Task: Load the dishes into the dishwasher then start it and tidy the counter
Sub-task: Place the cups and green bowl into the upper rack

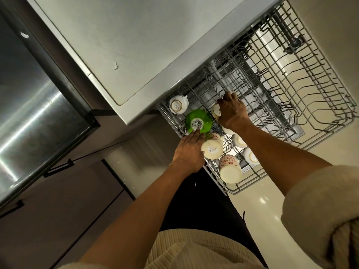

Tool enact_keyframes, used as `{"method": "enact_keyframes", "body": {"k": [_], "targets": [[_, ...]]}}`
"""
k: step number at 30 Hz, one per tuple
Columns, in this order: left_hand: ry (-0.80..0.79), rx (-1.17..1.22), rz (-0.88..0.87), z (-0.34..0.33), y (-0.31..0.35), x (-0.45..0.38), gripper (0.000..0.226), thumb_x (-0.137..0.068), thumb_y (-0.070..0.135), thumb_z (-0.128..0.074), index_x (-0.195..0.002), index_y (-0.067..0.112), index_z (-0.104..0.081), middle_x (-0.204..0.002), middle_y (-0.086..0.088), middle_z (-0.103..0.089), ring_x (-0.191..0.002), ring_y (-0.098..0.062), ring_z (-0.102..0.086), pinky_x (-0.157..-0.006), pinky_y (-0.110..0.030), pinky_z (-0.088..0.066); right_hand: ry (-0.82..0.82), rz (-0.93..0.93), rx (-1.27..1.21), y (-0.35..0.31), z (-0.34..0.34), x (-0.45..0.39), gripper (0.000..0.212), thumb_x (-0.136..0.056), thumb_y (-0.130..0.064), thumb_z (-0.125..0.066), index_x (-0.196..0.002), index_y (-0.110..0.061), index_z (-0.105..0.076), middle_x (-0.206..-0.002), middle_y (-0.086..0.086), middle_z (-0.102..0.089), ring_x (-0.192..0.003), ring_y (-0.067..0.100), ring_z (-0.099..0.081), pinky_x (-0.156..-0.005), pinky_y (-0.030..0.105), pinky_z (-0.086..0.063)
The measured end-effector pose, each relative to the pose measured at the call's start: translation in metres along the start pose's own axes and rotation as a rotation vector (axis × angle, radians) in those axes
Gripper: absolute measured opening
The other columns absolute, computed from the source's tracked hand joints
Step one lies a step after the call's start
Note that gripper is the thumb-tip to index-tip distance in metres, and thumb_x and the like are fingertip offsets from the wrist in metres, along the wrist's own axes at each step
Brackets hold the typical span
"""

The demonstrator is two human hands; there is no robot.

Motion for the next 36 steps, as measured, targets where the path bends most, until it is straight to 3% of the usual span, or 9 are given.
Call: {"method": "enact_keyframes", "body": {"k": [5,11,20,29,36], "targets": [[-0.001,-0.007,-0.004,-0.001,0.0,0.0,0.069,-0.098,0.027,-0.05,-0.158,0.013,-0.02,-0.166,-0.008,-0.011,-0.153,-0.022,-0.009,-0.124,-0.037,-0.004,0.012,-0.005,-0.075,0.006,-0.001,0.004,0.077,-0.084,-0.041,-0.076,-0.15,-0.022,-0.041,-0.146,0.008,-0.035,-0.133,0.029,-0.034,-0.099,0.045,-0.049],[0.001,-0.013,-0.008,-0.001,0.0,0.0,0.068,-0.098,0.027,-0.05,-0.157,0.012,-0.02,-0.166,-0.008,-0.011,-0.153,-0.022,-0.009,-0.124,-0.038,-0.004,0.036,-0.022,-0.146,0.01,-0.003,0.004,0.074,-0.086,-0.034,-0.076,-0.15,-0.022,-0.041,-0.147,0.008,-0.037,-0.133,0.029,-0.035,-0.094,0.046,-0.051],[-0.003,-0.016,0.002,-0.002,0.0,-0.001,0.07,-0.097,0.028,-0.051,-0.157,0.012,-0.02,-0.166,-0.009,-0.012,-0.153,-0.023,-0.009,-0.124,-0.038,-0.003,0.024,-0.01,-0.06,0.007,-0.005,0.0,0.079,-0.084,-0.043,-0.077,-0.15,-0.023,-0.039,-0.147,0.008,-0.037,-0.132,0.028,-0.037,-0.094,0.045,-0.052],[0.014,0.003,0.01,0.001,0.0,-0.001,0.07,-0.096,0.025,-0.052,-0.157,0.012,-0.02,-0.166,-0.009,-0.013,-0.153,-0.023,-0.01,-0.124,-0.037,-0.004,-0.006,-0.022,-0.144,0.012,-0.012,0.013,0.101,-0.083,-0.036,-0.078,-0.16,-0.018,-0.015,-0.16,0.012,-0.025,-0.145,0.033,-0.028,-0.11,0.048,-0.04],[0.003,0.027,0.018,0.006,0.001,0.001,0.07,-0.096,0.022,-0.052,-0.157,0.012,-0.019,-0.166,-0.01,-0.011,-0.152,-0.025,-0.012,-0.125,-0.04,-0.009,0.043,-0.003,-0.13,0.019,-0.016,0.033,0.094,-0.085,-0.035,-0.073,-0.16,-0.016,-0.018,-0.164,0.013,-0.021,-0.147,0.033,-0.027,-0.112,0.051,-0.037]]}}
Point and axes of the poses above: each hand's wrist, its own x-axis away from the middle knuckle, its own z-axis out of the back of the hand, y = z × x, the point moved 9 cm from there along -x, towards the middle knuckle
